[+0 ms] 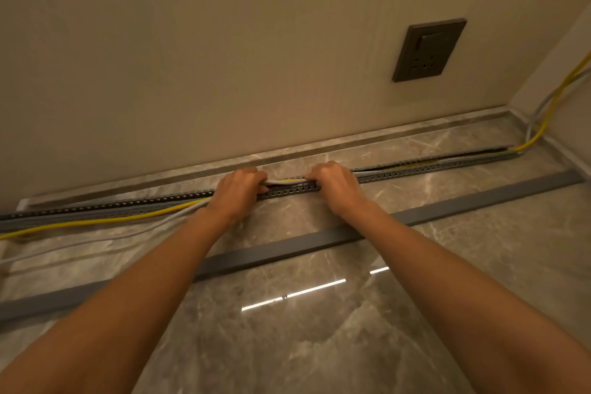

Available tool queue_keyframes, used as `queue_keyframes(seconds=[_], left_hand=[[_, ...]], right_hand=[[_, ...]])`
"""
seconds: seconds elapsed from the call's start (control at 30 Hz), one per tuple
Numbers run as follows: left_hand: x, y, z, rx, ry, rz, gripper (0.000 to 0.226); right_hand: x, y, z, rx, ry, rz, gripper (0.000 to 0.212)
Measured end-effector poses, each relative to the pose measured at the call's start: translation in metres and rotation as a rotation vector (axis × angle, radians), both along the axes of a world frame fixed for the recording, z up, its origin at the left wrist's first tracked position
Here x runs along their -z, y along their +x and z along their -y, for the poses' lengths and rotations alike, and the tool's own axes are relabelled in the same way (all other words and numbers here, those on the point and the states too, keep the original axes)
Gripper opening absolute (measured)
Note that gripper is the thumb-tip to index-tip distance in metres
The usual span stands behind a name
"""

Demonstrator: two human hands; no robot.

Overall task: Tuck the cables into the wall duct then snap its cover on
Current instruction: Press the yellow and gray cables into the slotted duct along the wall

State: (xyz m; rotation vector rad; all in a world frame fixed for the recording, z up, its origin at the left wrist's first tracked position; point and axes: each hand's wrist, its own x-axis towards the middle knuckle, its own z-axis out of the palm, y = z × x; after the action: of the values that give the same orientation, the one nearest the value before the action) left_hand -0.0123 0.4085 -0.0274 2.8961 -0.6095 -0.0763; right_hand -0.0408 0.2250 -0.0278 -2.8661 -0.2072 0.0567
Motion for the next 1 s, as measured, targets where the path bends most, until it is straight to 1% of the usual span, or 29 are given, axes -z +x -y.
queue_keyframes(seconds=[0.07,0.13,0.2,0.27,0.33,0.4,0.43,0.47,0.5,0.53,0.57,0.63,0.73,0.8,0.9,1.0], left_hand=[[0.001,-0.002,0.008,0.014,-0.054,0.022,0.015],[0.002,-0.004,0.016,0.020,-0.062,0.038,0.013],[0.002,-0.005,0.020,0.015,-0.011,0.060,0.013],[0.003,-0.008,0.024,0.024,0.042,0.089,0.012],[0.002,-0.011,0.024,0.084,0.138,0.120,0.007],[0.006,-0.012,0.022,0.113,0.209,0.148,0.023],[0.009,-0.011,0.021,0.118,0.233,0.174,0.022],[0.011,-0.013,0.020,0.122,0.248,0.163,0.016],[0.012,-0.014,0.020,0.117,0.211,0.159,0.015],[0.015,-0.014,0.021,0.084,0.179,0.153,0.023],[0.018,-0.013,0.021,0.069,0.197,0.159,0.030],[0.017,-0.013,0.025,0.056,0.229,0.188,0.034],[0.013,-0.015,0.035,0.036,0.267,0.203,0.030],[0.009,-0.022,0.038,0.090,0.292,0.238,0.027],[0.004,-0.028,0.038,0.087,0.305,0.245,0.030],[0.004,-0.032,0.040,0.088,0.256,0.163,0.013]], right_hand=[[0.001,-0.003,0.011,0.022,-0.002,0.013,0.030],[0.002,-0.004,0.018,0.046,0.001,0.015,0.030],[0.001,-0.006,0.018,0.042,0.013,0.005,0.030],[0.002,-0.011,0.016,0.031,-0.010,0.018,0.024],[0.007,-0.016,0.013,0.043,0.019,0.085,0.018],[0.013,-0.018,0.013,0.031,0.025,0.120,0.023],[0.014,-0.018,0.013,0.008,-0.006,0.131,0.026],[0.012,-0.018,0.013,-0.004,-0.025,0.111,0.028],[0.011,-0.017,0.013,-0.023,-0.068,0.100,0.030],[0.008,-0.016,0.013,-0.028,-0.093,0.084,0.030],[0.007,-0.014,0.013,-0.038,-0.109,0.068,0.030],[0.002,-0.012,0.012,-0.049,-0.121,0.047,0.030],[-0.003,-0.012,0.013,-0.048,-0.099,0.028,0.032],[-0.004,-0.012,0.015,-0.054,-0.092,0.018,0.032],[-0.004,-0.012,0.017,-0.067,-0.087,0.002,0.031],[-0.004,-0.010,0.019,-0.076,-0.069,-0.006,0.032]])
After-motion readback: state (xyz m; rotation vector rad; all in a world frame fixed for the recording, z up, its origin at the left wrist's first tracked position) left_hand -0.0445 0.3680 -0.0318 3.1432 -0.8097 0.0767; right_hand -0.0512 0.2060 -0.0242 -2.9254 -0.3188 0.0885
